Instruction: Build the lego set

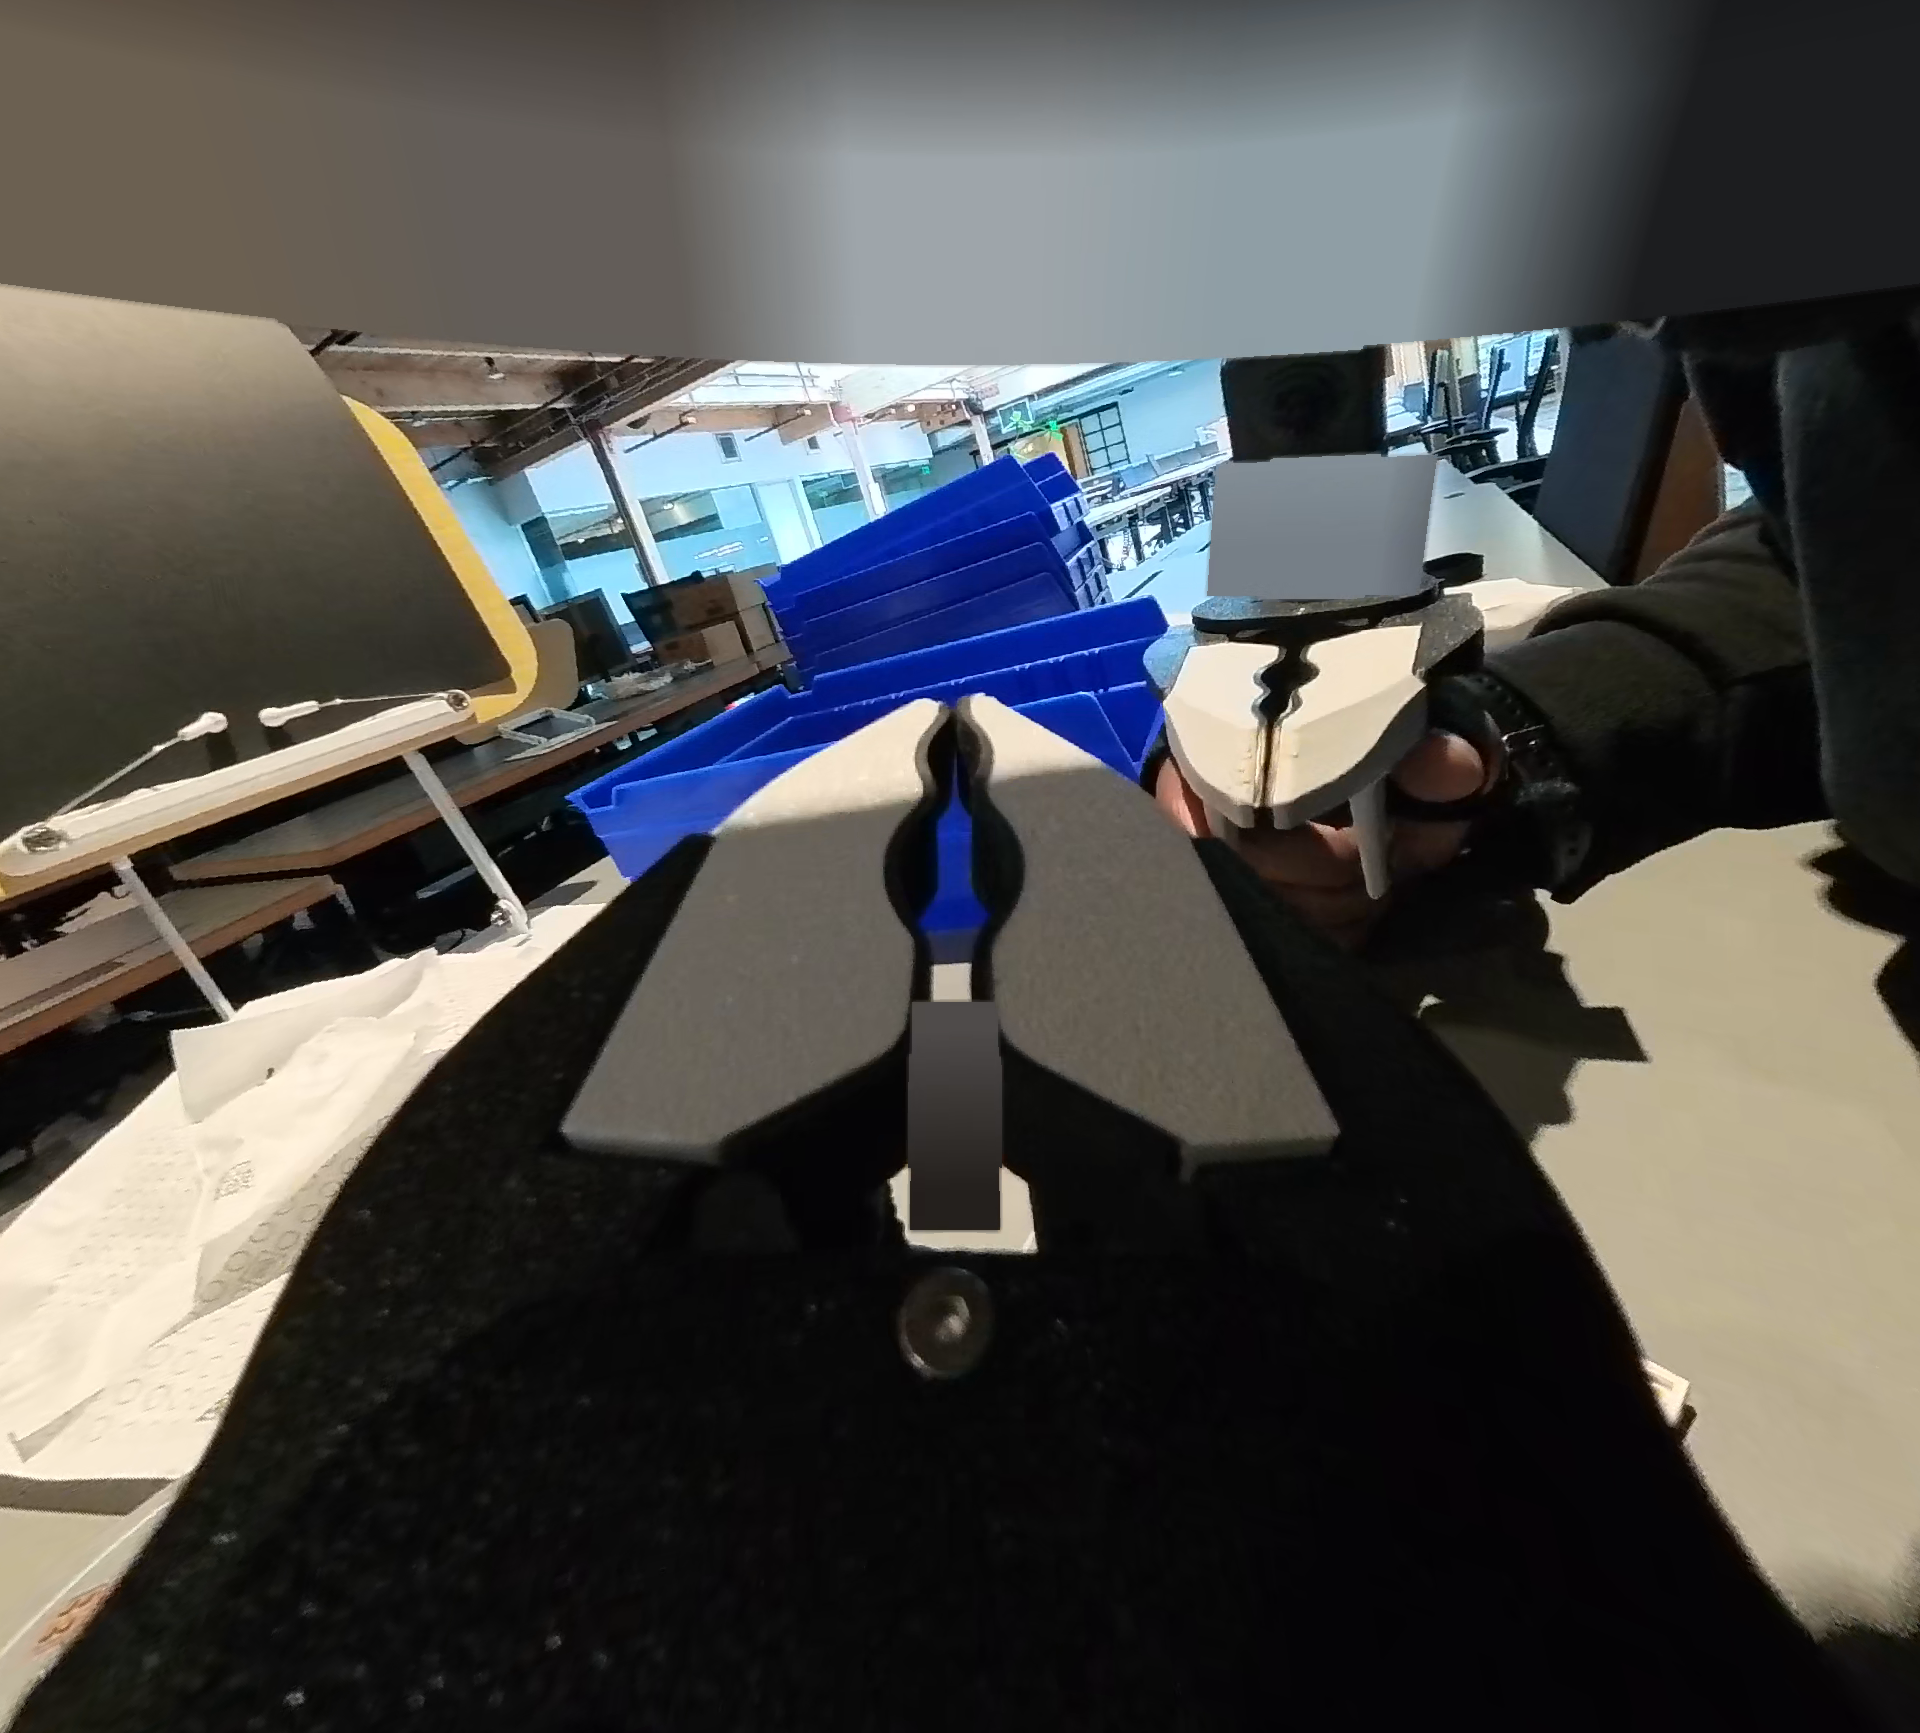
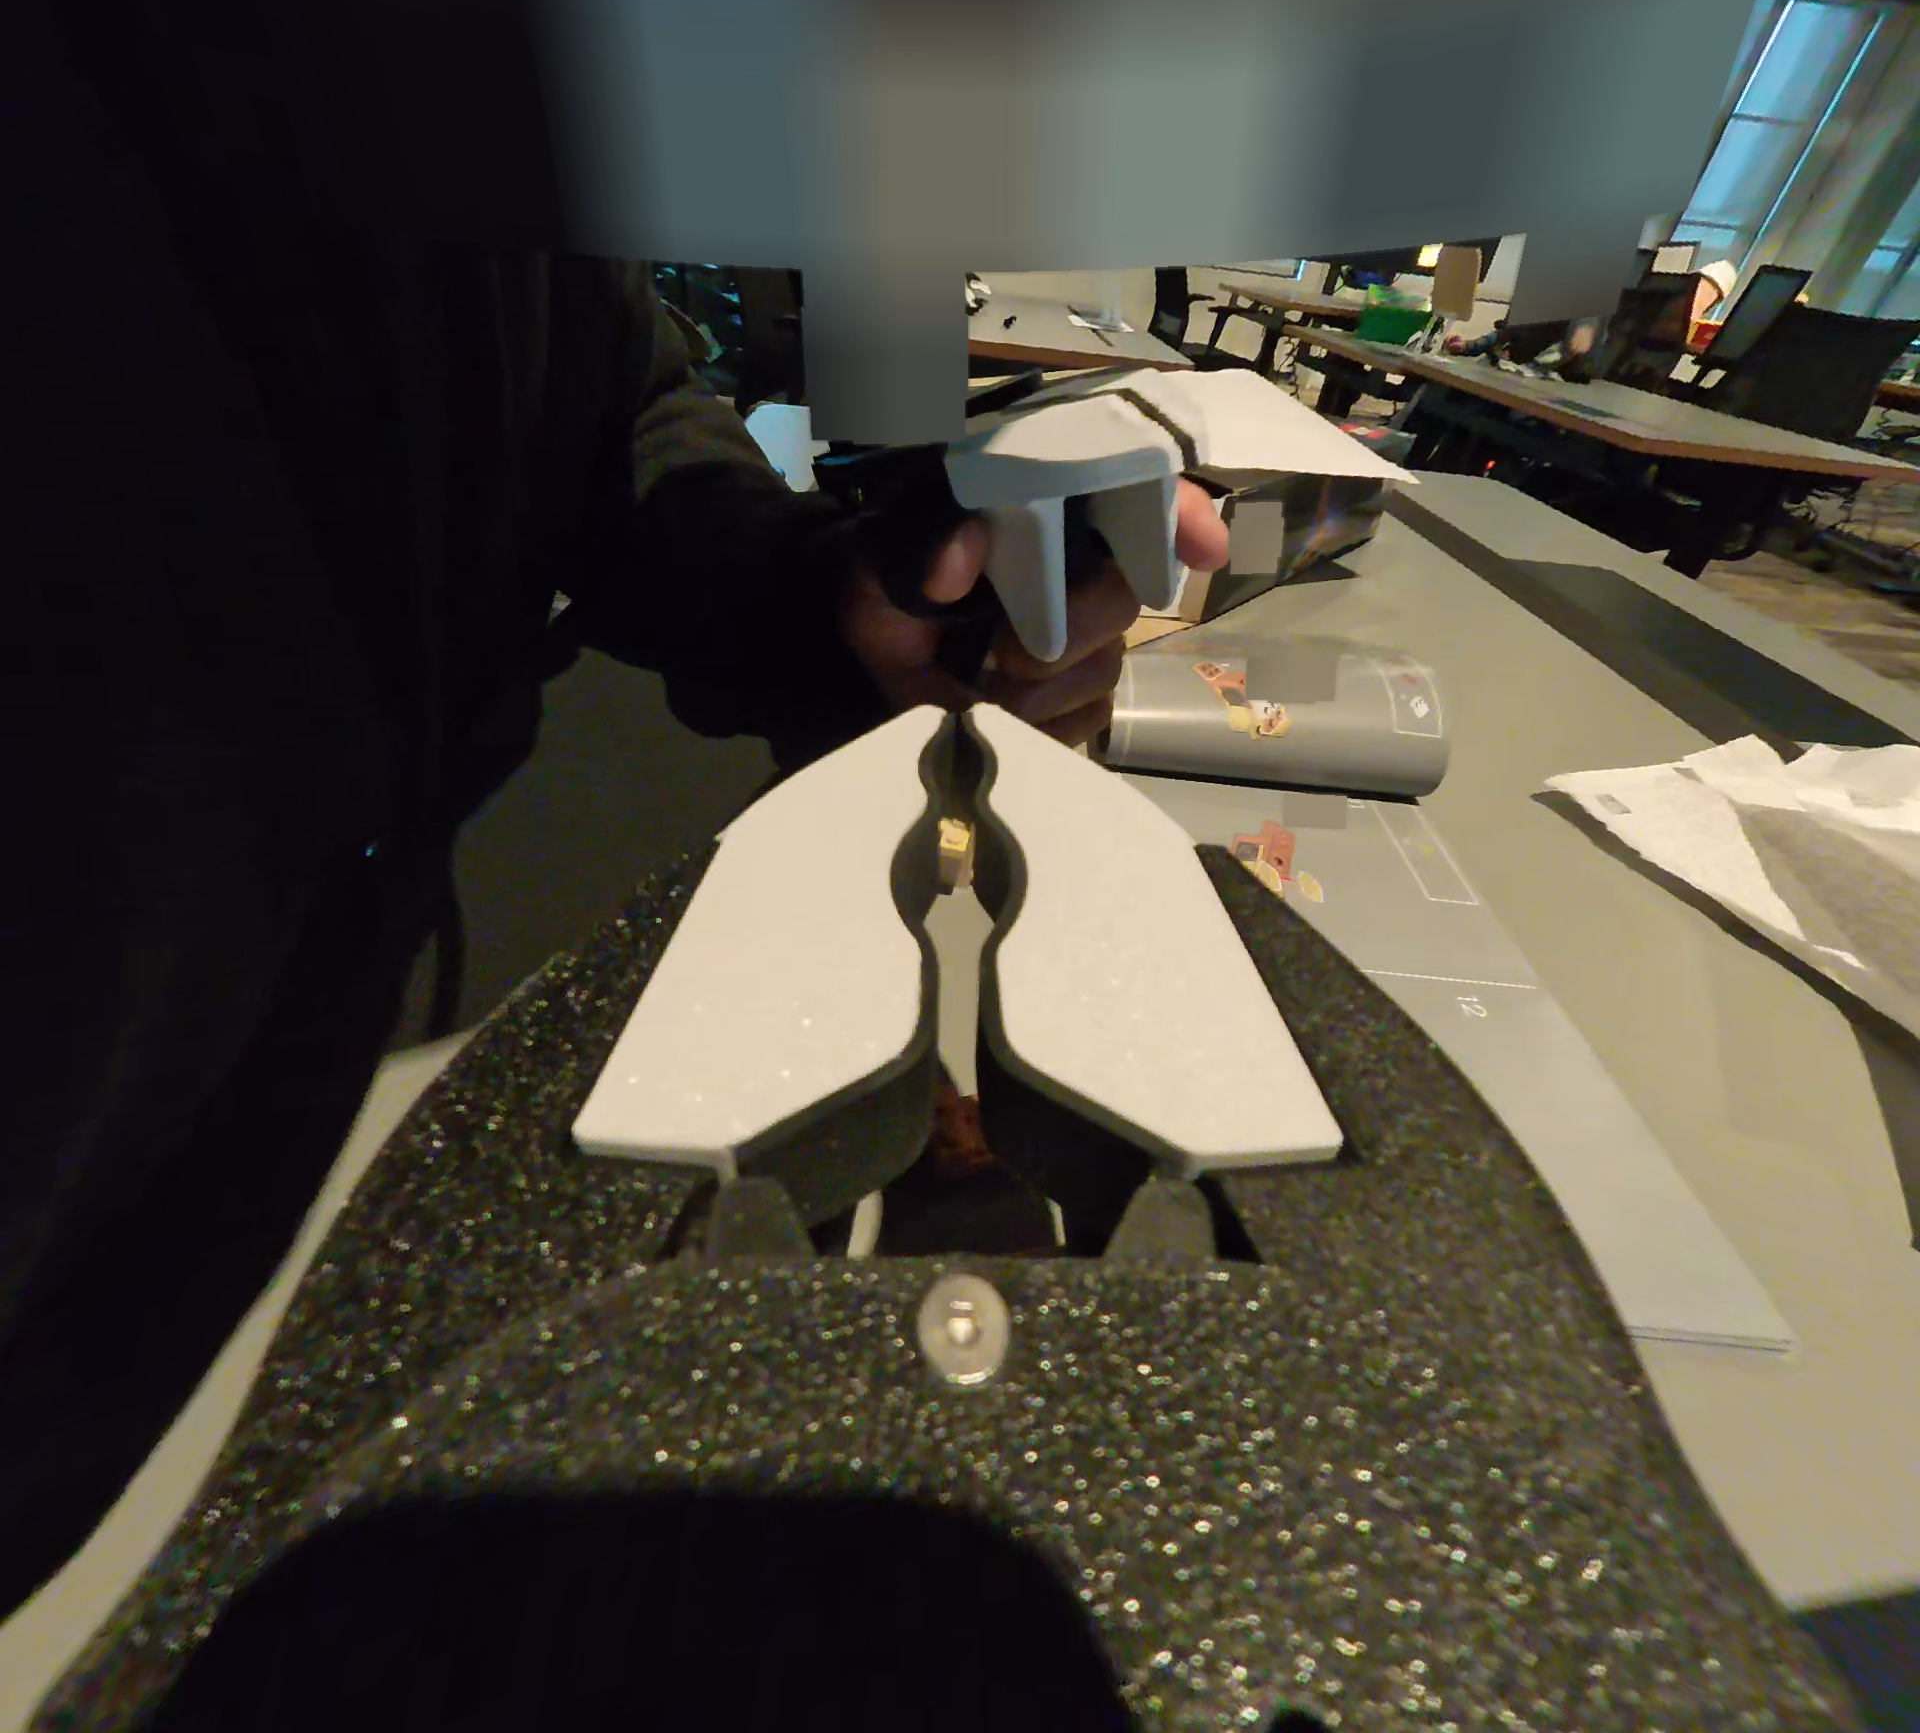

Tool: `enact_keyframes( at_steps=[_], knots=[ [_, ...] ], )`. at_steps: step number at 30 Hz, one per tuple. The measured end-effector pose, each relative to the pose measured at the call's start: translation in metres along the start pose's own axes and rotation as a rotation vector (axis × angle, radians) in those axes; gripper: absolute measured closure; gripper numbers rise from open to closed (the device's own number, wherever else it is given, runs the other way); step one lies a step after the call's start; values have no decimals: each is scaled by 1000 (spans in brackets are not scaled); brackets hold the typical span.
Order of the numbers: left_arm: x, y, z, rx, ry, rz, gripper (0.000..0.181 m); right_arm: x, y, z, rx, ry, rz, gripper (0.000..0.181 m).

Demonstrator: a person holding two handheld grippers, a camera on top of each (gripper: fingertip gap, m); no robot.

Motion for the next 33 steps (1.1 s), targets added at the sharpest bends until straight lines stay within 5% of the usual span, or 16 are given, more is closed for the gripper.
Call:
enact_keyframes(
  at_steps=[33],
  knots=[
    [-10, 11, 2, -38, -25, -22, 181, -25, -9, -31, 25, -46, -7, 181]
  ],
)
Point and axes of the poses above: each gripper's, where its closed fingertips meet, z out along the fingers, y out of its underside, x = y × z across the jaws, the point moved 1 cm from there along -z, back along the fingers, and after that the axes turned 13 degrees about -z, right-handed, at the moved point
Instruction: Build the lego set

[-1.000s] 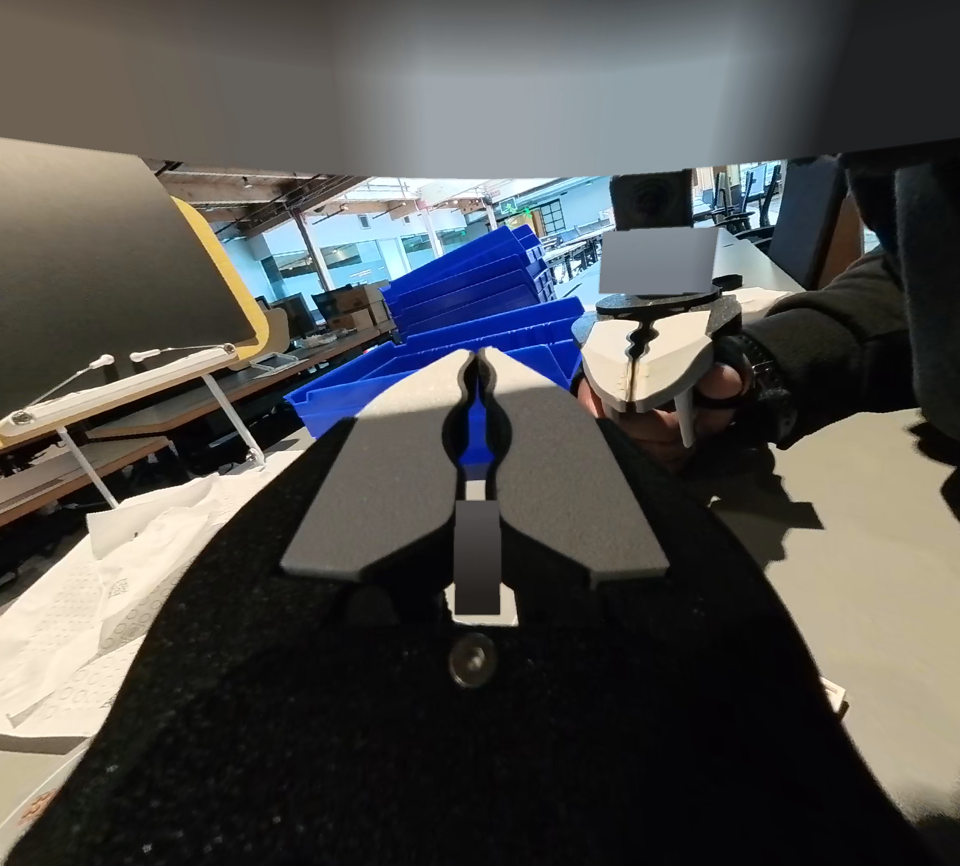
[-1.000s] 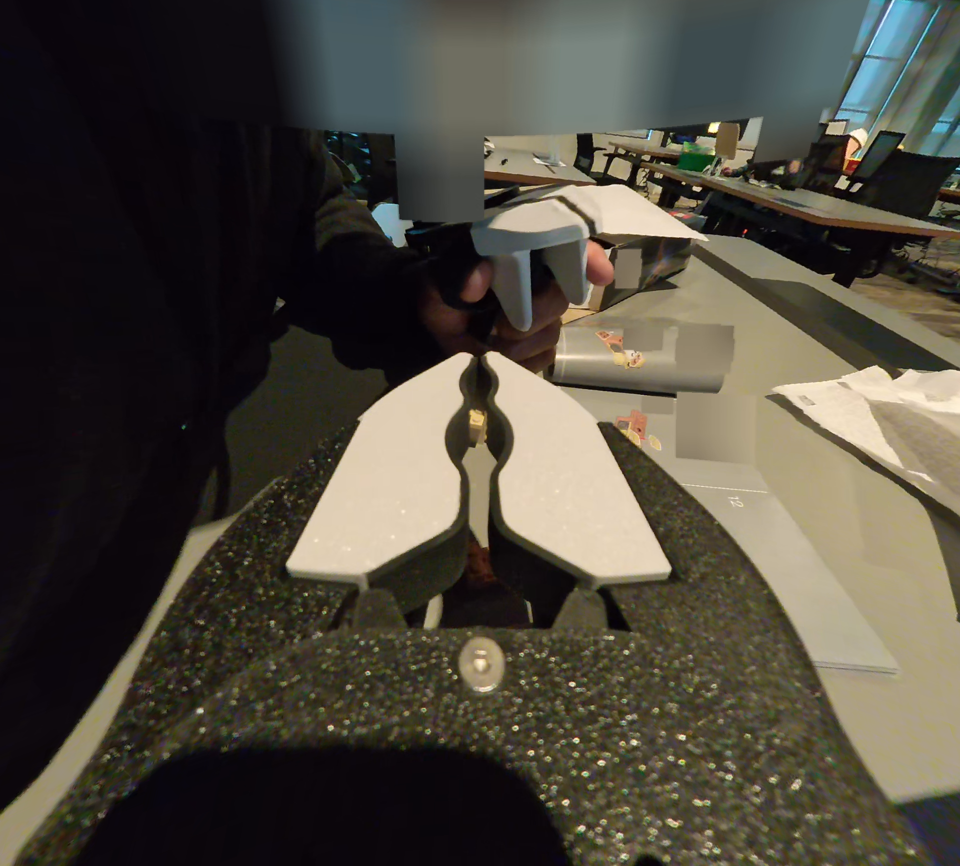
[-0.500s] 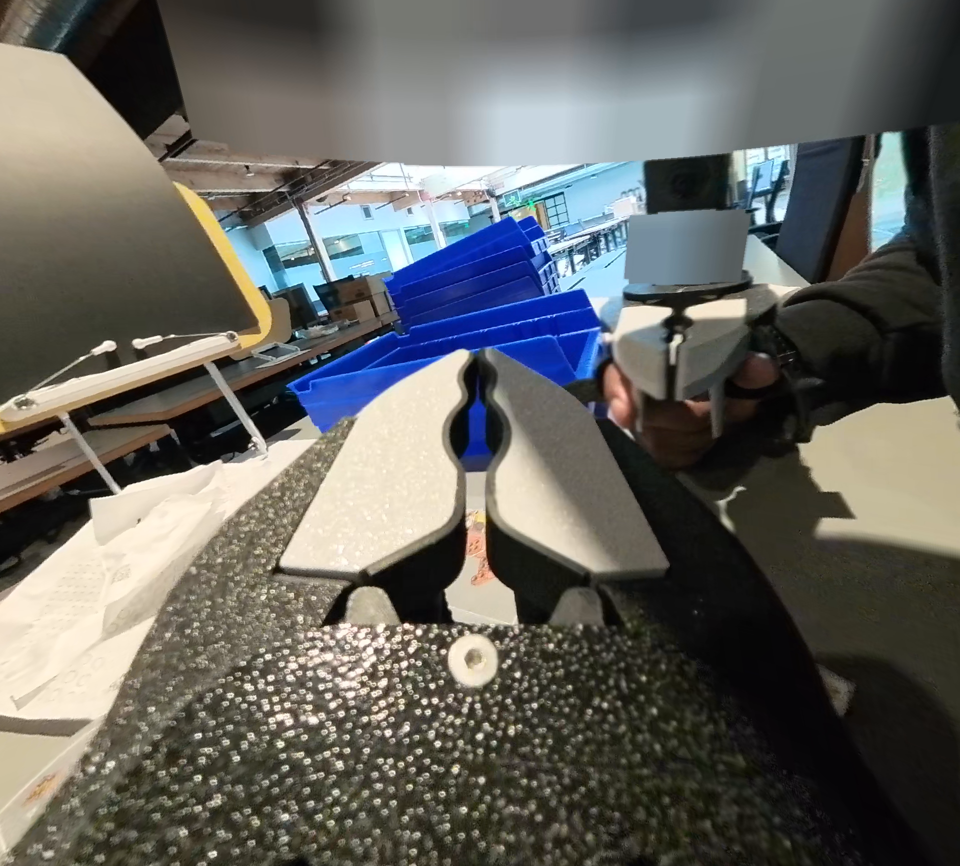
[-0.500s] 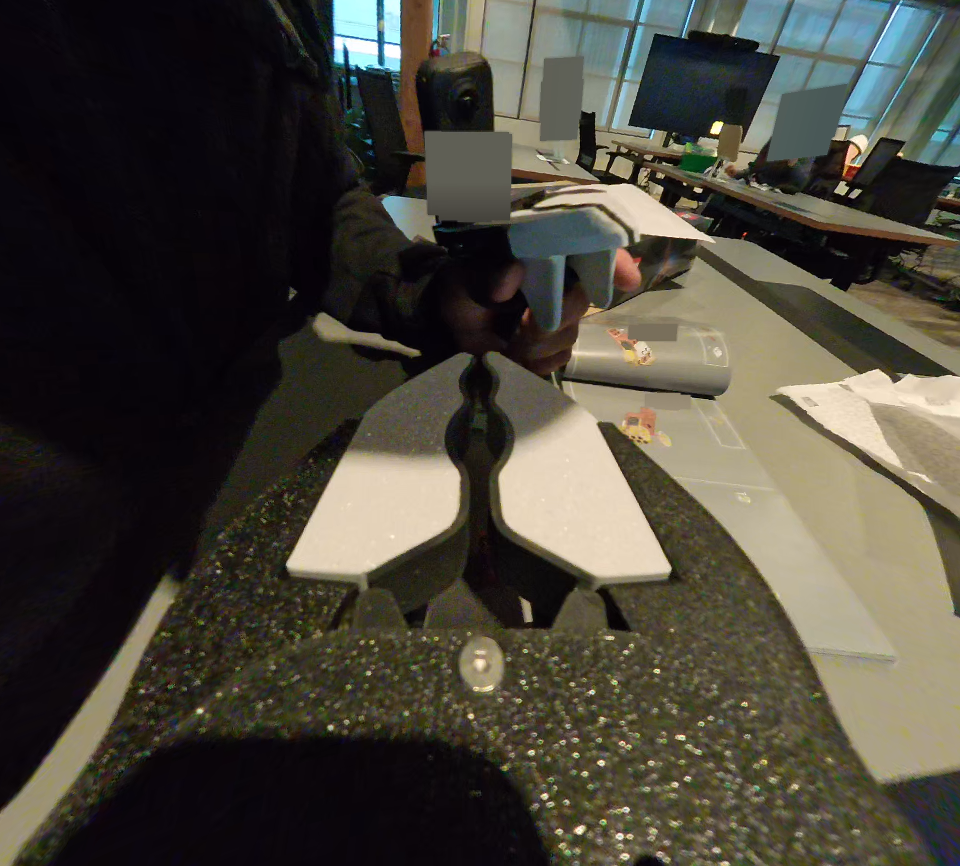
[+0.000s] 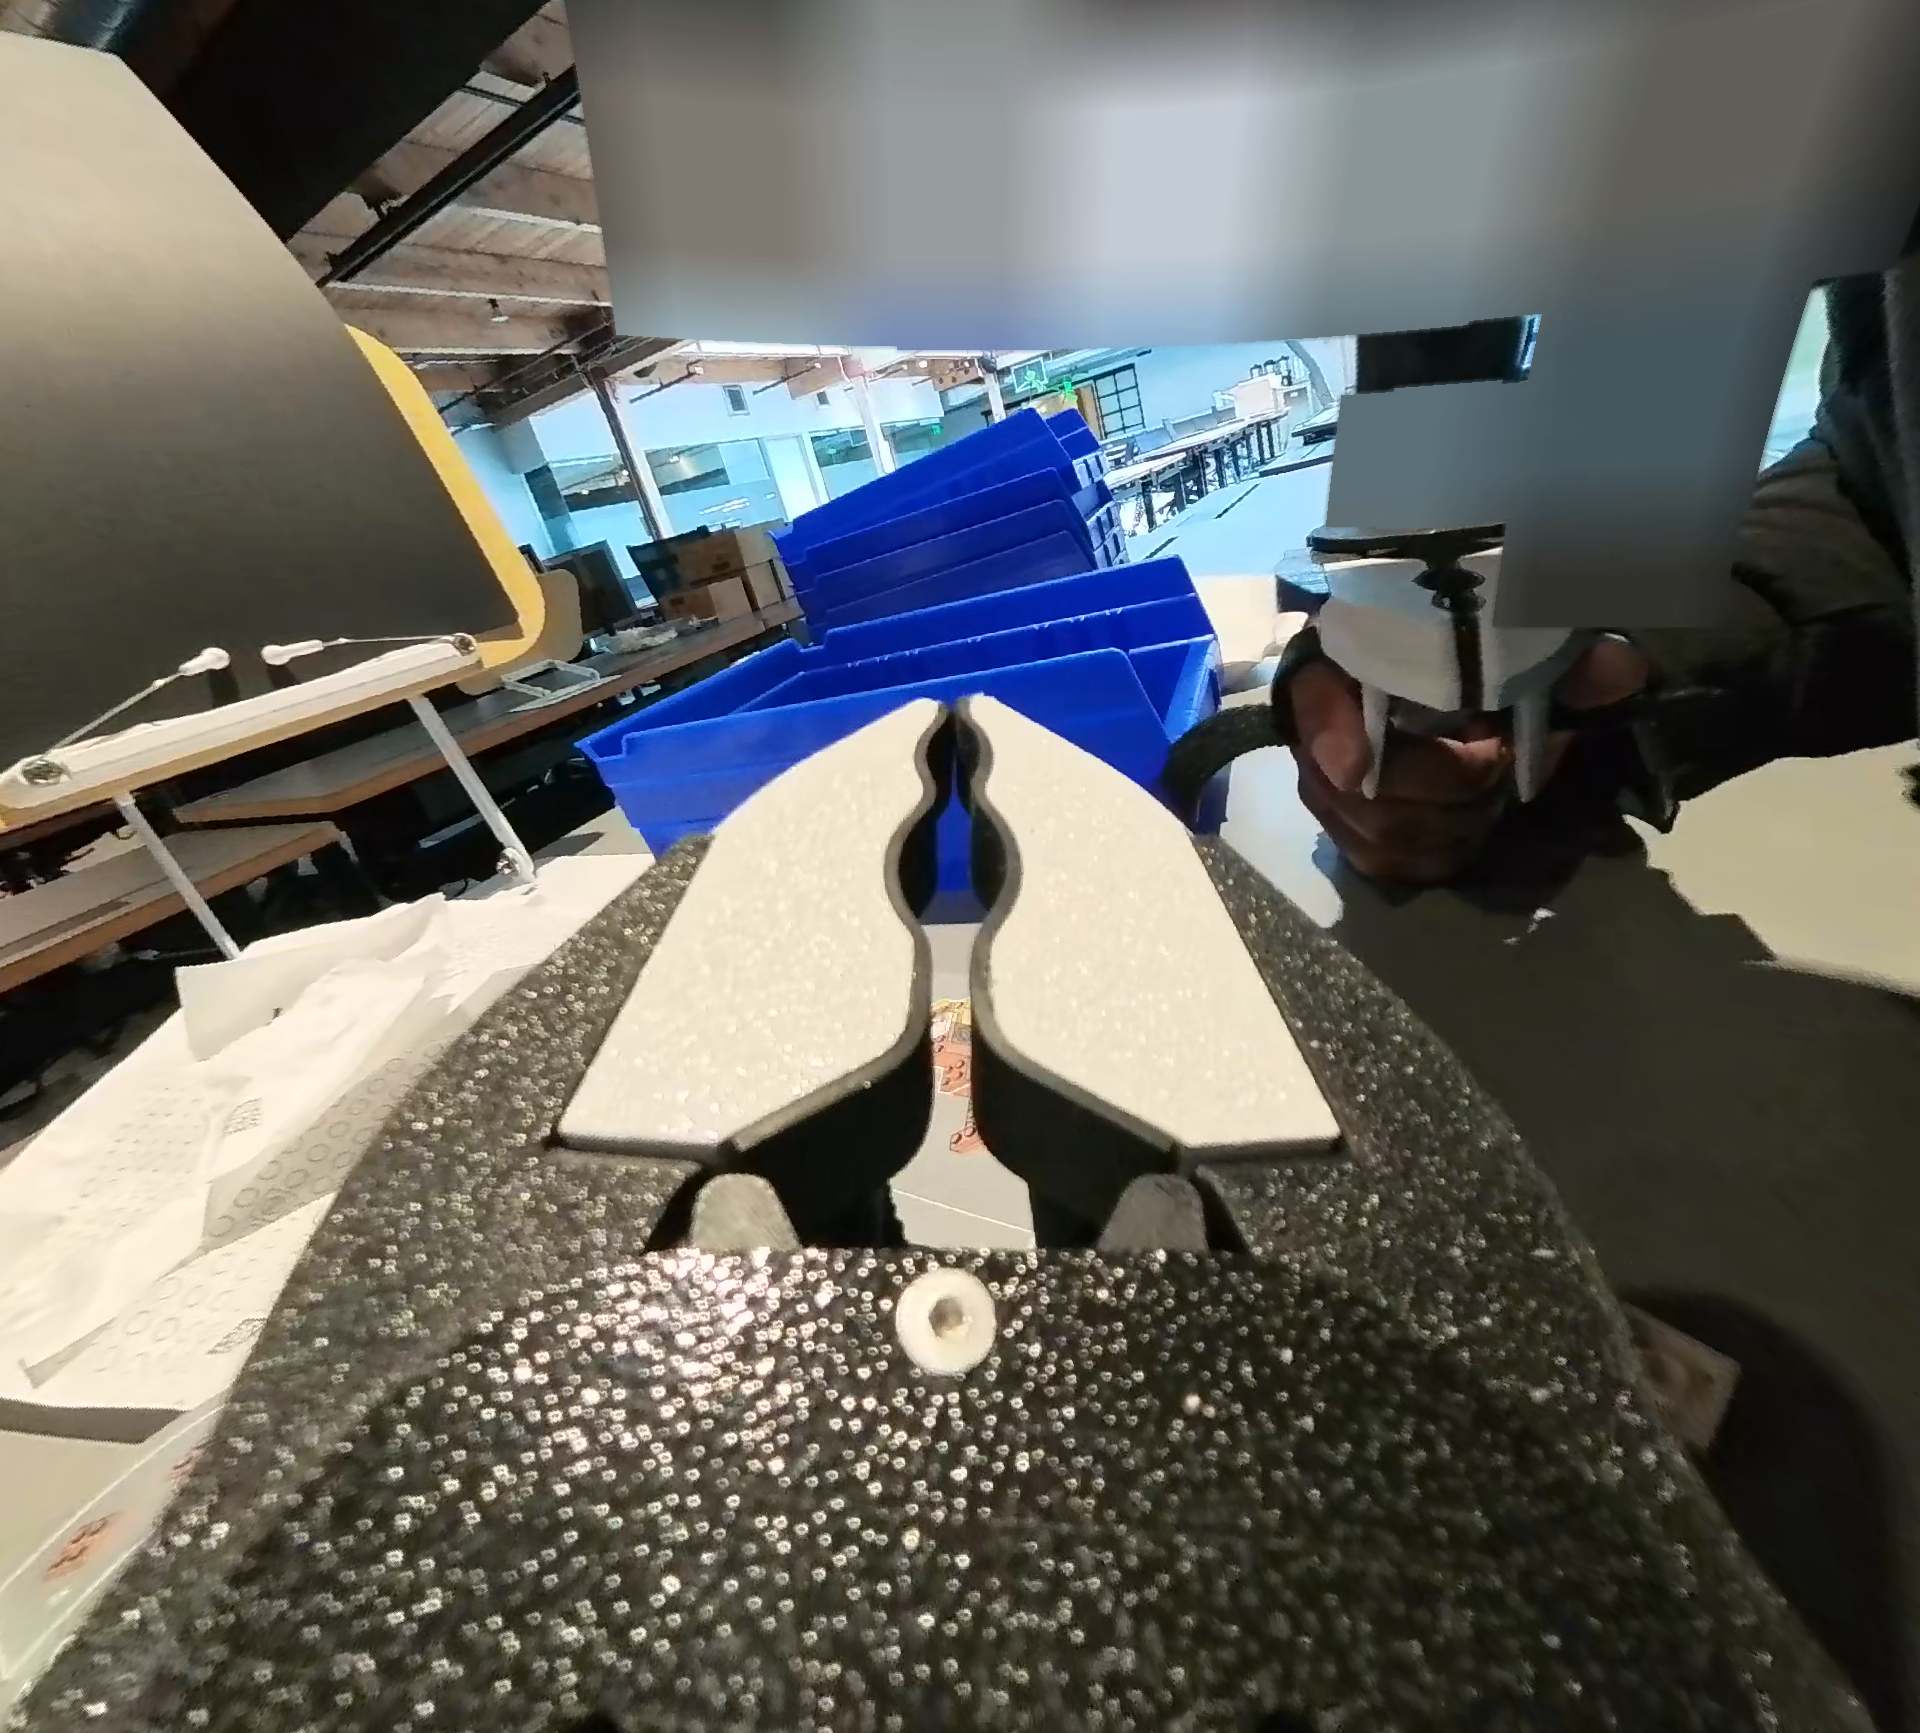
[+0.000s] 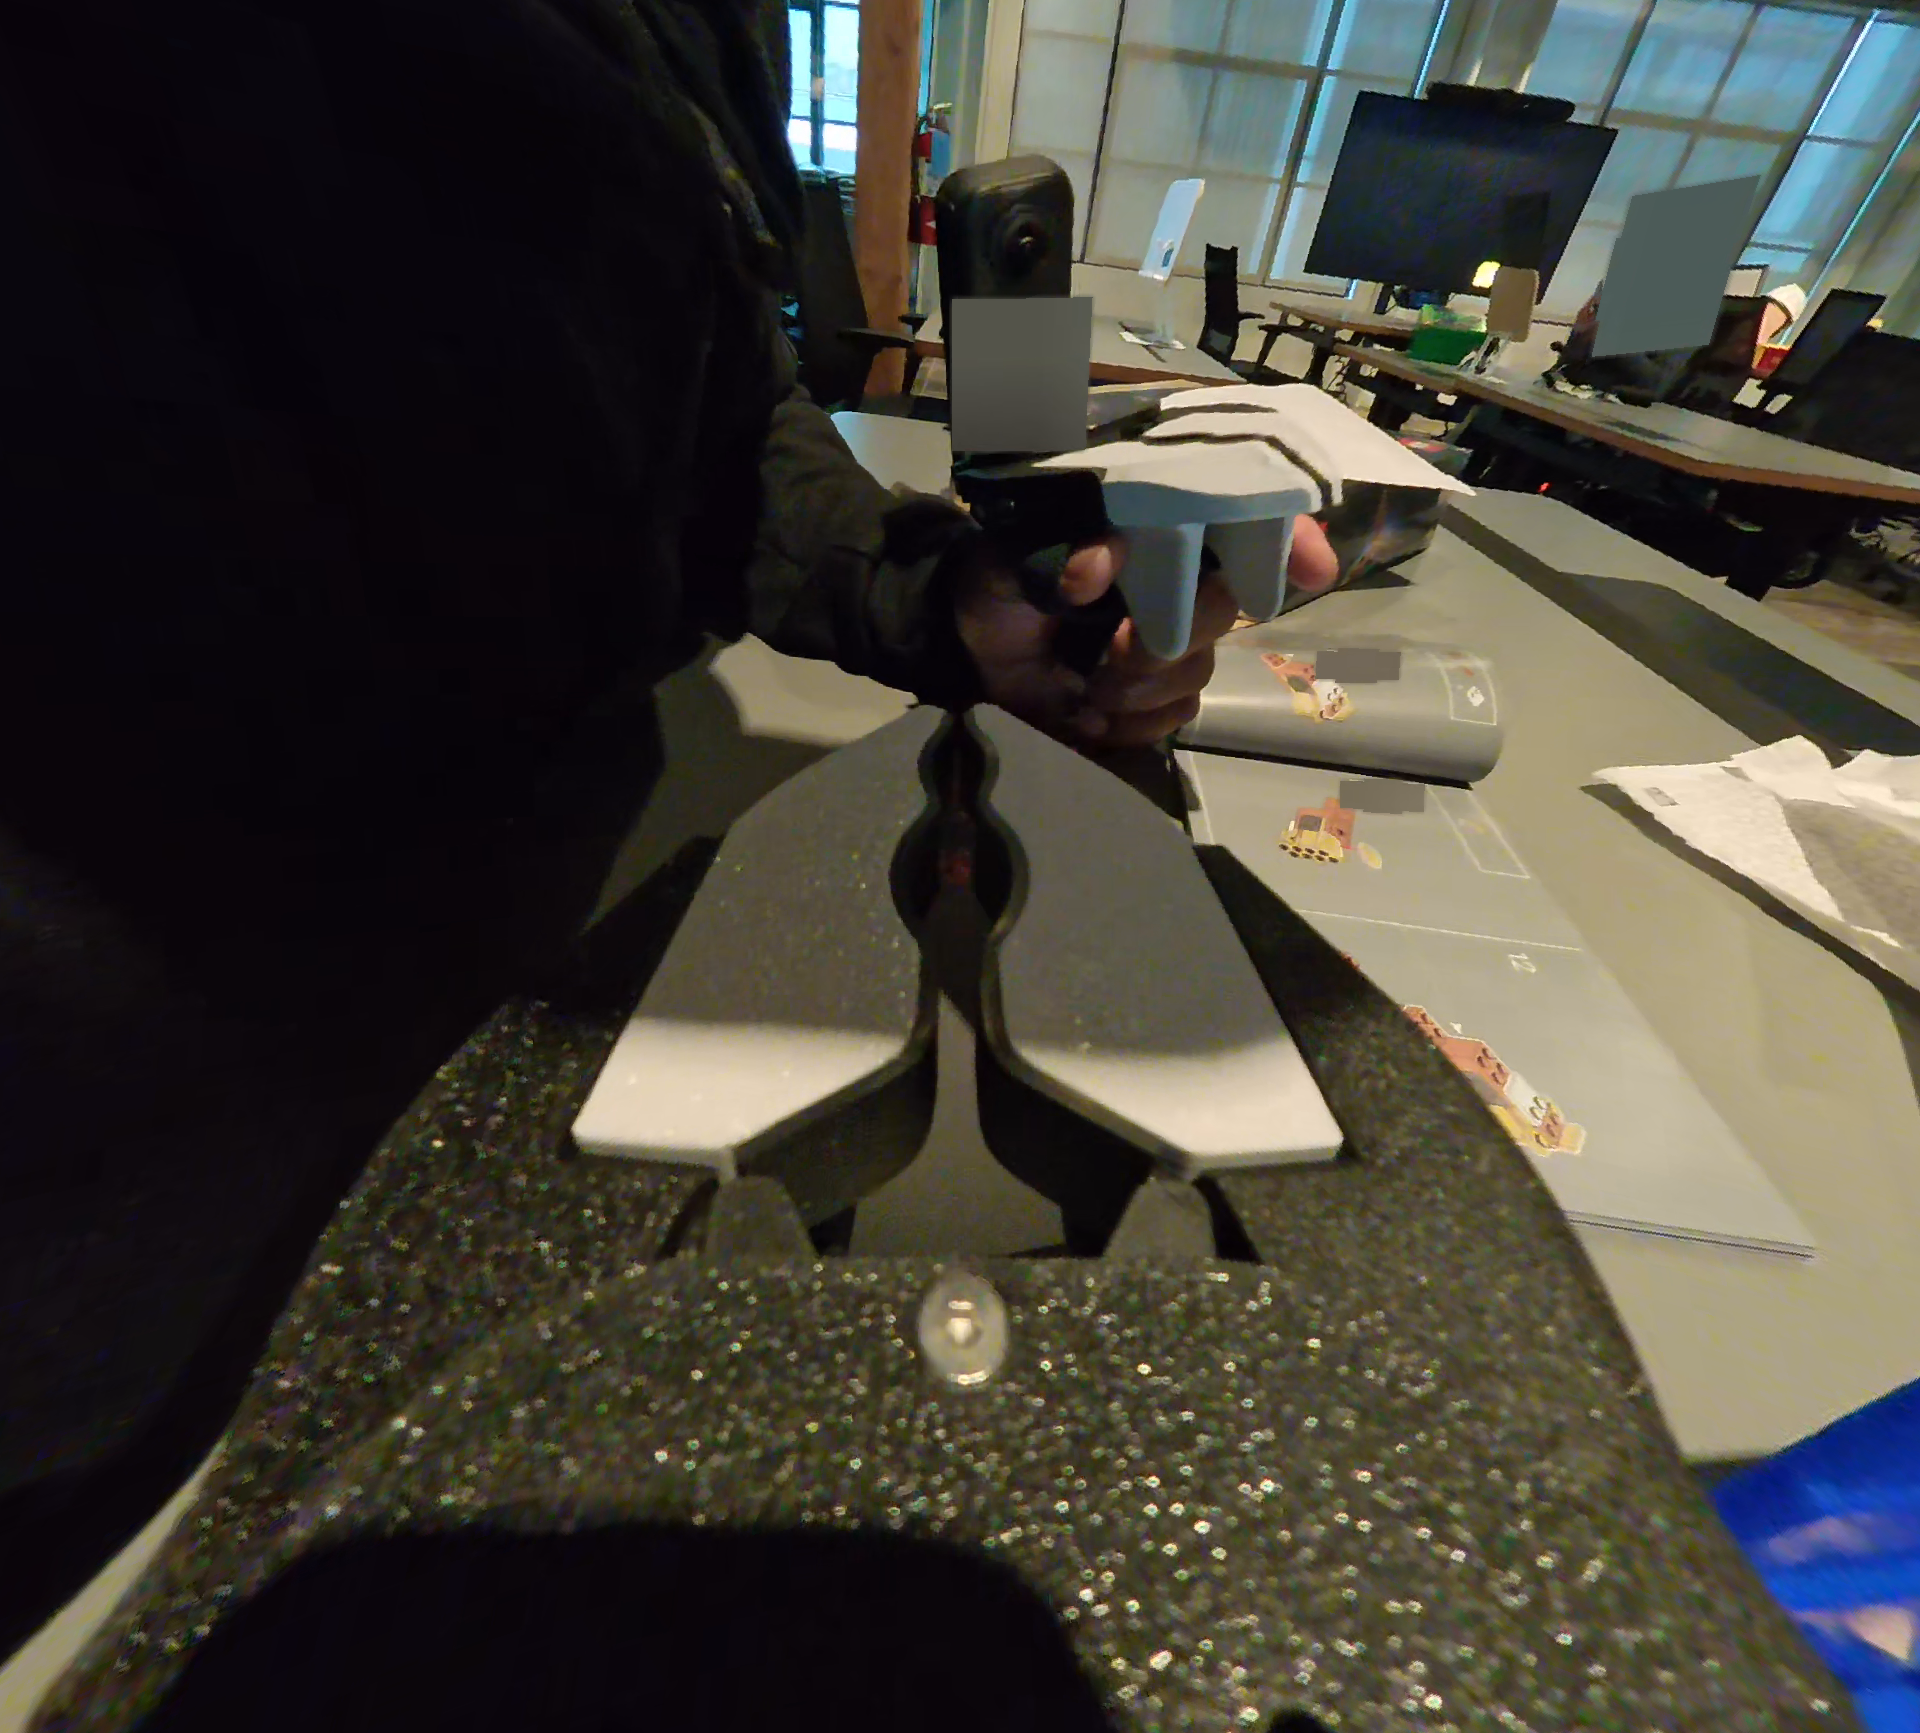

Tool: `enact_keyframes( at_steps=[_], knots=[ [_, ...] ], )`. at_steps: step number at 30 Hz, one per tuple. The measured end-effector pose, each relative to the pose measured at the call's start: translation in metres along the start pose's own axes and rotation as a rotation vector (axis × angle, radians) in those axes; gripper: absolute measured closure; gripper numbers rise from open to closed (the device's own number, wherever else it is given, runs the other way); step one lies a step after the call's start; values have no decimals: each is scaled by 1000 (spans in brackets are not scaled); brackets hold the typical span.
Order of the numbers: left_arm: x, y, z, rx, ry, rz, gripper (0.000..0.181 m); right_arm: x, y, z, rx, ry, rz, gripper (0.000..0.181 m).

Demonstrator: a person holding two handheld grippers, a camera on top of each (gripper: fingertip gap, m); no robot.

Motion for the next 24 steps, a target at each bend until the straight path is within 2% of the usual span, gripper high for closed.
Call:
enact_keyframes(
  at_steps=[7, 9, 12, 17, 21, 24],
  knots=[
    [1, 0, -1, 0, 4, -3, 181, 3, -4, -3, -3, 13, -29, 181],
    [1, -1, -1, 2, 2, -1, 181, 15, -17, -18, -8, 61, -80, 180],
    [-1, -1, -1, 4, -3, -3, 181, 49, -41, -59, -17, 204, -103, 180],
    [0, 0, -1, 0, -6, 11, 181, 92, -21, -115, -328, 341, -85, 177],
    [0, 0, 0, -4, -8, 21, 181, 104, 6, -130, -546, 360, -69, 173],
    [0, 0, 0, -4, -11, 22, 181, 110, 17, -132, -597, 387, -55, 173]
  ],
)
Point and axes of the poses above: each gripper's, where its closed fingertips meet, z out along the fingers, y out of its underside, x = y × z across the jaws, the point moved 1 cm from there along -z, back along the fingers, and after that the axes turned 13 degrees about -z, right-handed, at the moved point
